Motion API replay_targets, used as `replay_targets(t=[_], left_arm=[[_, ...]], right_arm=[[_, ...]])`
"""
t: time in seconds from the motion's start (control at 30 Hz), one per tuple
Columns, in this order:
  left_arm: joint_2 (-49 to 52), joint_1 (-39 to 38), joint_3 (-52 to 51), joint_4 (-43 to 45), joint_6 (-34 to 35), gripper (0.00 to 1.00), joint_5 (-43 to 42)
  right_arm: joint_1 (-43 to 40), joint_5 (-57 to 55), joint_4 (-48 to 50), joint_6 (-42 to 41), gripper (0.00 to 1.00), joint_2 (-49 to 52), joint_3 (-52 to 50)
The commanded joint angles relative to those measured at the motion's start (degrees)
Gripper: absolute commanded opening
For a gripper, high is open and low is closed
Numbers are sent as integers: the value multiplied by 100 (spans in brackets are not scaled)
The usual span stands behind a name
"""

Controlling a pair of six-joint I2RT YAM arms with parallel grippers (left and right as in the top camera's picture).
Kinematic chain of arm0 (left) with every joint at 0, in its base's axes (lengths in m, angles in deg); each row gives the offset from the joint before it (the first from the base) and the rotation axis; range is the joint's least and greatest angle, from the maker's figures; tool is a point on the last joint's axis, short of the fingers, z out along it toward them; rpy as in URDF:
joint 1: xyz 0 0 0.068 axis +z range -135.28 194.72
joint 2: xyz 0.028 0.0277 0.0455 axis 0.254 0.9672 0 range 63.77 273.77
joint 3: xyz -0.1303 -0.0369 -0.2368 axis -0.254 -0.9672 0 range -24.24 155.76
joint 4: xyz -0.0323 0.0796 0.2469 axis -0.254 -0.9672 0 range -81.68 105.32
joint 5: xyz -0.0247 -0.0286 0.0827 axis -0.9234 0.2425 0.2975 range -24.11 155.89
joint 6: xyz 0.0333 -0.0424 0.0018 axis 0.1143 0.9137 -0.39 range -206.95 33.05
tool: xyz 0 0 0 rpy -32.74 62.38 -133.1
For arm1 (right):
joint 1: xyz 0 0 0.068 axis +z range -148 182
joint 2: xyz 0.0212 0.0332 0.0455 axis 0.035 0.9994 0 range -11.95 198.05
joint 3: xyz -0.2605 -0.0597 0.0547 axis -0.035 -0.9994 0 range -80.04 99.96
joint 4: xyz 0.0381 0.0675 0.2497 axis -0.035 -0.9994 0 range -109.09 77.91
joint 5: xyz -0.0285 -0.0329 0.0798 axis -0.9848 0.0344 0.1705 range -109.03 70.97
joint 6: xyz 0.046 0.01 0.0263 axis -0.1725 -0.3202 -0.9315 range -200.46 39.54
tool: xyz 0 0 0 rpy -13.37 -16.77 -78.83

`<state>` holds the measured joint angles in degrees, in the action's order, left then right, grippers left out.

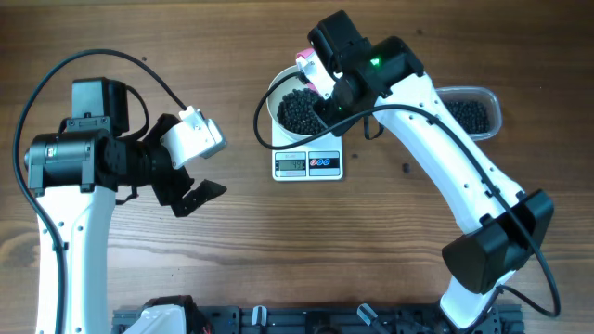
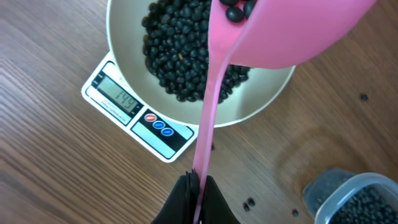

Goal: Scoop item into bowl and weigh 150g on scale
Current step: 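Tilt the pink scoop slightly to trickle beans into the bowl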

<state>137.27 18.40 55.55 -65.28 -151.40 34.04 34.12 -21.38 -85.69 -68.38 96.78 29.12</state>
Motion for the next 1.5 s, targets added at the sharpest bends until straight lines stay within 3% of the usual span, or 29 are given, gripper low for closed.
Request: replay_targets(t=[0.0,1.47], left_arm=[[-57,24,111,-2,-116,100,-127],[-57,24,111,-2,-114,100,-127]], right_arm=[[17,247,-4,-24,4,-122,144],[-17,-31,192,-55,4,-136,-46]])
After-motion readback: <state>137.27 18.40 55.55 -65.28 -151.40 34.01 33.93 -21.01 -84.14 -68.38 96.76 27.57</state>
